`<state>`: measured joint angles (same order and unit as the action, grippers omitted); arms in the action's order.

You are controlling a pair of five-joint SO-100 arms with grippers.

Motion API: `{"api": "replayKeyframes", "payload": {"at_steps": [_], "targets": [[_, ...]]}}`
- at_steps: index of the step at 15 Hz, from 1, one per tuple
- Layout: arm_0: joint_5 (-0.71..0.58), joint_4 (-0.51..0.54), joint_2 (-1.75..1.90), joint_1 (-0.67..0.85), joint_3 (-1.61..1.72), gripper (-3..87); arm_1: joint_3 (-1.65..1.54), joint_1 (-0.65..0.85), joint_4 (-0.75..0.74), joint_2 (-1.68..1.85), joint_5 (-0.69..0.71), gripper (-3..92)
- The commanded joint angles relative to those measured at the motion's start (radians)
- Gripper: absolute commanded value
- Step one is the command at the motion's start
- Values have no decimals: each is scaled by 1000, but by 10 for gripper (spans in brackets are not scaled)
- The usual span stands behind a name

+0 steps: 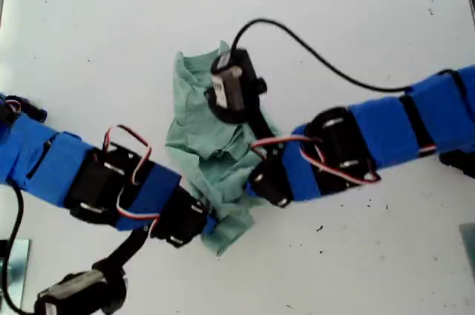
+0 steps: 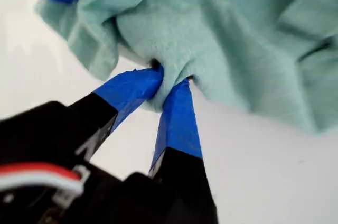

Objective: Fold t shirt

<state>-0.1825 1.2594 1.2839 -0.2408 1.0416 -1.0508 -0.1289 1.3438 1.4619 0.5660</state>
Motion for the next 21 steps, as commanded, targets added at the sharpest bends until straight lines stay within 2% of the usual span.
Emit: {"api": "replayKeyframes", "payload": {"at_steps": [1, 3, 5, 6, 7, 8, 9, 10, 12, 13, 14, 17, 19, 21], "targets": [[-81, 84, 172, 163, 0, -2, 49, 204, 6, 126, 120, -8], [-152, 130, 261, 308, 29, -2, 54, 350, -40, 161, 229, -8], [-207, 133, 344, 439, 127, -2, 0, 436, -152, 146, 298, 2], [-219, 129, 374, 491, 186, 40, -5, 459, -175, 115, 293, 119], [-221, 104, 428, 537, 272, 203, -21, 483, -213, 109, 290, 238], [-230, 48, 520, 606, 396, 247, -41, 520, -253, 109, 290, 461], [-219, -38, 678, 706, 575, 258, -60, 568, -267, 114, 272, 461], [-218, -143, 874, 815, 779, 266, -87, 618, -265, 133, 229, 409], [-247, -175, 1167, 994, 1037, 261, -213, 690, -262, 235, 190, 366], [-253, -164, 1243, 1025, 1124, 261, -316, 736, -270, 302, 160, 336], [-262, -181, 1275, 1015, 1200, 258, -433, 784, -278, 380, 129, 323], [-219, -265, 1424, 965, 1448, 247, -808, 876, -319, 689, 155, 294], [-219, -282, 1542, 940, 1598, 227, -1091, 913, -304, 960, 179, 283], [-202, -318, 1698, 818, 1749, 183, -1402, 902, -307, 1270, 186, 264]]}}
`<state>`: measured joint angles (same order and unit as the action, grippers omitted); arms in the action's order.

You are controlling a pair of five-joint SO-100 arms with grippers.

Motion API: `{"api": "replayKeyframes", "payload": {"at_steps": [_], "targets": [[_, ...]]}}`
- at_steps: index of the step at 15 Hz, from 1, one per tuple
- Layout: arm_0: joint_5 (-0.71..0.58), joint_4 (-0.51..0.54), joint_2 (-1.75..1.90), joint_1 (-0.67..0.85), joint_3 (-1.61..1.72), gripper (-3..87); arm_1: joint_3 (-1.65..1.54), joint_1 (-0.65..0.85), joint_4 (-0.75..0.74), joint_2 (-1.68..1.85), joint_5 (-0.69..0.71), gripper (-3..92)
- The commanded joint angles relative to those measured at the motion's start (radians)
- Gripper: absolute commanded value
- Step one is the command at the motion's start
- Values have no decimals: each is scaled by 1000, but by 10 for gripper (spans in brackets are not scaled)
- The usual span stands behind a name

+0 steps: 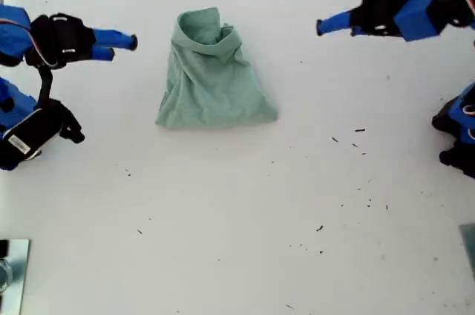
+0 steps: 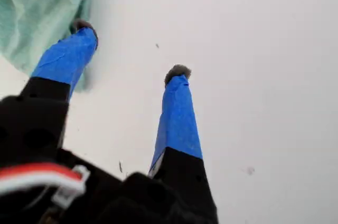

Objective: Fold t shirt

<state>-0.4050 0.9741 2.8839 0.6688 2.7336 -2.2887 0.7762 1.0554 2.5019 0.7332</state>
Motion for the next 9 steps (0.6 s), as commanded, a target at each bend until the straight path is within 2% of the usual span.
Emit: {"api": "replayKeyframes", "payload": {"at_steps": [1, 2, 5, 6, 8, 9], "targets": [[61, -34, 215, -164, 152, 161, -314, -25, -2, 396, -9, 252], [98, -46, 351, -244, 252, 189, -443, -55, 37, 555, -46, 236], [227, -28, 546, -356, 437, 151, -762, -152, 173, 1011, -250, 208], [241, 46, 721, -360, 517, 142, -810, -173, 198, 1006, -291, 207], [238, 55, 721, -453, 508, 160, -825, -202, 261, 1006, -482, 196], [238, 55, 721, -500, 509, 161, -824, -219, 265, 1006, -523, 194]]}}
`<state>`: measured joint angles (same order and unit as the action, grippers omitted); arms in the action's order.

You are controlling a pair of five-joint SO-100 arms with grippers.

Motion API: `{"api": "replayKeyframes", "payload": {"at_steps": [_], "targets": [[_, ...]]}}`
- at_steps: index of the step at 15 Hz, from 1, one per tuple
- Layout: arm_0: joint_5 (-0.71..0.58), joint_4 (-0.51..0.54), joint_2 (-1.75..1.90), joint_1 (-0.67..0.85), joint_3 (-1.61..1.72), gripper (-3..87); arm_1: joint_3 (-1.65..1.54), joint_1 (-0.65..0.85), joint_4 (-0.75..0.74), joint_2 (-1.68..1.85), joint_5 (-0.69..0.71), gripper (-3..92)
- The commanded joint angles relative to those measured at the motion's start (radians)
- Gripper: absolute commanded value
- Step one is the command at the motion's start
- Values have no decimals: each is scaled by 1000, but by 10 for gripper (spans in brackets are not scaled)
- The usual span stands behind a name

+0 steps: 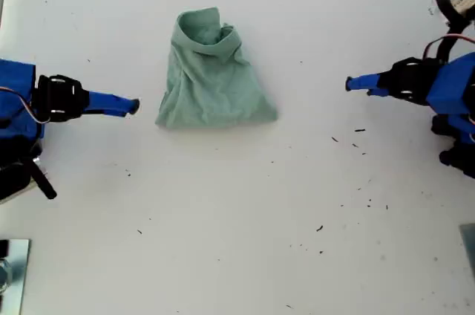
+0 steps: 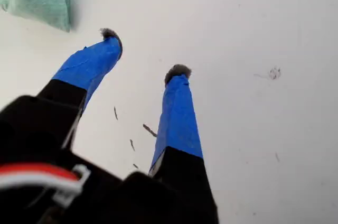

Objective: Fold t shirt

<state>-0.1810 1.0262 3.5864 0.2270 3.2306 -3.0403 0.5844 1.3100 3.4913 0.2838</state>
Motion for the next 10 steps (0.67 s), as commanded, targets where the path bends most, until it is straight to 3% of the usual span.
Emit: {"api": "replayKeyframes", "payload": {"at_steps": [1, 2, 3, 10], "targets": [[11, 3, 18, -101, 12, 161, -72, -26, 11, 15, 103, 194], [11, 3, 18, -140, 12, 160, -71, -26, 11, 15, 402, 195], [9, 3, 18, -169, 12, 160, -69, -18, 18, 15, 506, 181], [9, 3, 18, -216, 12, 160, -69, -25, 18, 15, 491, 164]]}}
